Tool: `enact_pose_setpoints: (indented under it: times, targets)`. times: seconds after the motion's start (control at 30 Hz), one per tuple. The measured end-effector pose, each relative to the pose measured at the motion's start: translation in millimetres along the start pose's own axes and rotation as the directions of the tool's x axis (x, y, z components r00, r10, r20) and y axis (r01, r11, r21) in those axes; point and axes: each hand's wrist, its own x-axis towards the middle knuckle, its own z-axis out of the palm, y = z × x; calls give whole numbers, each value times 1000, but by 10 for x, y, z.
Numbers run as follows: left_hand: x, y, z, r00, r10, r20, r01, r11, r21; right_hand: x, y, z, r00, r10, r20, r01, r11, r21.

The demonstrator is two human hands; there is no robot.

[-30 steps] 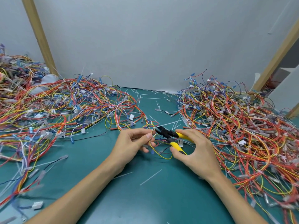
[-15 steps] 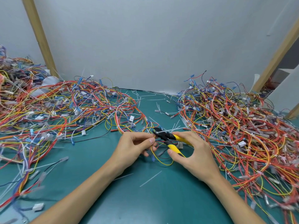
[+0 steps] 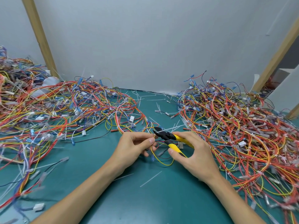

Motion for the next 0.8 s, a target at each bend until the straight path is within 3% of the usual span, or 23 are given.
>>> enact_pose_setpoints:
  times: [0.8]
  targets:
    - [-15, 14, 17, 1000, -13, -13, 13, 1000, -28, 8, -9, 13, 996, -37, 77, 50, 983, -175]
